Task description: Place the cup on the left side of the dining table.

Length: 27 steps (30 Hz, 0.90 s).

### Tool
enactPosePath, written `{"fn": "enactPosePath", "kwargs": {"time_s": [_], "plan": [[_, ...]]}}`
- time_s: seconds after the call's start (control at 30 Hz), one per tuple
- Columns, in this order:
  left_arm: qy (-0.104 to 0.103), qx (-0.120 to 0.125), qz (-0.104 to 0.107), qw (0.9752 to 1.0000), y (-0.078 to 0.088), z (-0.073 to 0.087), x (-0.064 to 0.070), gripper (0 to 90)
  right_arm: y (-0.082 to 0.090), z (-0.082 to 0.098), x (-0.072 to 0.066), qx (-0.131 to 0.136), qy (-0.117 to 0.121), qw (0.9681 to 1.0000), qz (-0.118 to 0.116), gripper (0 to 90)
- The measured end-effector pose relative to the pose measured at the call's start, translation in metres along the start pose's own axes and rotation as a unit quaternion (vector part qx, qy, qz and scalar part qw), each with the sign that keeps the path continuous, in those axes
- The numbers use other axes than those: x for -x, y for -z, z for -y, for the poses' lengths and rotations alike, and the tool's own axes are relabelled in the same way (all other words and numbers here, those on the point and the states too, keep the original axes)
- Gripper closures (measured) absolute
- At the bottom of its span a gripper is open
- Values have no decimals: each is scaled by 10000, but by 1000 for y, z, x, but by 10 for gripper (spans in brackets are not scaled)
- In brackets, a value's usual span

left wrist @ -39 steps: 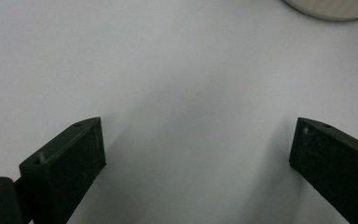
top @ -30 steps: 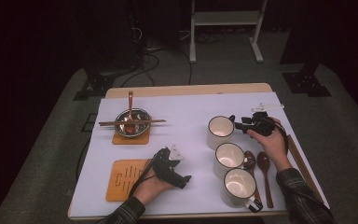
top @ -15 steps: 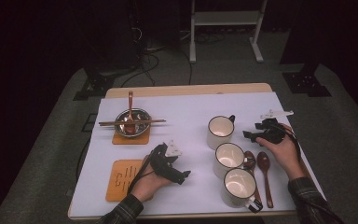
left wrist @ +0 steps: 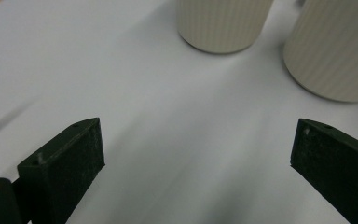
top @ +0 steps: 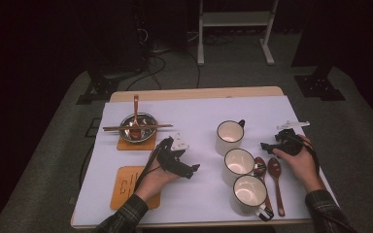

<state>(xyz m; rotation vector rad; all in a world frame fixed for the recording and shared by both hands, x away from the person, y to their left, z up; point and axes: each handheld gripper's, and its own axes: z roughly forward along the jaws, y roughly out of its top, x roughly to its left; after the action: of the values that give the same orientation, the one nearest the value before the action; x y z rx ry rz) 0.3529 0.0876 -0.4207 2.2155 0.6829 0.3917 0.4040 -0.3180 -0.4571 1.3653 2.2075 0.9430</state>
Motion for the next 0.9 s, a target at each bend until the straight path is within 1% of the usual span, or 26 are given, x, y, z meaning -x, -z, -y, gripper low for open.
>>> {"fn": "enactPosePath", "kwargs": {"time_s": [0.1, 0.17, 0.23, 0.27, 0.37, 0.47, 0.5, 0.53, 0.57, 0.6, 0.63, 0.7, 0.73, 0.77, 0.8, 0.87, 0.9], "plan": [[-7, 122, 24, 9999, -1, -6, -6, 15, -1, 2, 0, 15, 29, 10000, 28, 234], [-26, 141, 3, 9999, -3, -11, -9, 15, -2, 3, -1, 38, 25, 10000, 41, 212], [-25, 271, 3, 9996, -5, -16, -13, 15, -3, 4, -3, 79, 66, 9999, 100, 206], [8, 302, 8, 9995, -6, -18, -14, 15, -3, 5, -3, 125, 58, 9999, 105, 205], [17, 398, 126, 9991, -12, -25, -18, 15, -3, 7, -3, 166, 50, 9998, 92, 205], [105, 637, 214, 9977, -19, -29, -17, 15, -3, 7, -3, 169, 50, 9998, 97, 205], [113, 642, 269, 9975, -23, -31, -17, 15, -3, 7, -3, 170, 49, 9998, 97, 205], [90, 586, 286, 9978, -25, -32, -16, 15, -3, 7, -3, 171, 48, 9998, 96, 205], [7, 516, 270, 9983, -27, -34, -16, 15, -3, 7, -3, 175, 47, 9998, 94, 205], [-35, 495, 274, 9984, -29, -36, -16, 15, -3, 7, -3, 176, 48, 9998, 93, 205], [20, 552, 315, 9980, -32, -38, -15, 15, -3, 7, -3, 176, 49, 9998, 93, 205], [21, 560, 317, 9979, -36, -43, -16, 15, -3, 7, -3, 177, 47, 9998, 91, 205], [33, 626, 325, 9975, -38, -44, -16, 15, -3, 7, -3, 178, 47, 9998, 91, 205], [94, 723, 367, 9967, -40, -45, -16, 15, -3, 7, -3, 178, 47, 9998, 90, 205], [72, 683, 397, 9968, -42, -46, -16, 15, -3, 7, -3, 180, 46, 9998, 88, 205], [13, 634, 391, 9972, -47, -49, -15, 15, -3, 7, -3, 180, 45, 9998, 88, 205], [37, 636, 413, 9971, -50, -50, -15, 15, -3, 7, -3, 179, 41, 9998, 85, 205]]}}
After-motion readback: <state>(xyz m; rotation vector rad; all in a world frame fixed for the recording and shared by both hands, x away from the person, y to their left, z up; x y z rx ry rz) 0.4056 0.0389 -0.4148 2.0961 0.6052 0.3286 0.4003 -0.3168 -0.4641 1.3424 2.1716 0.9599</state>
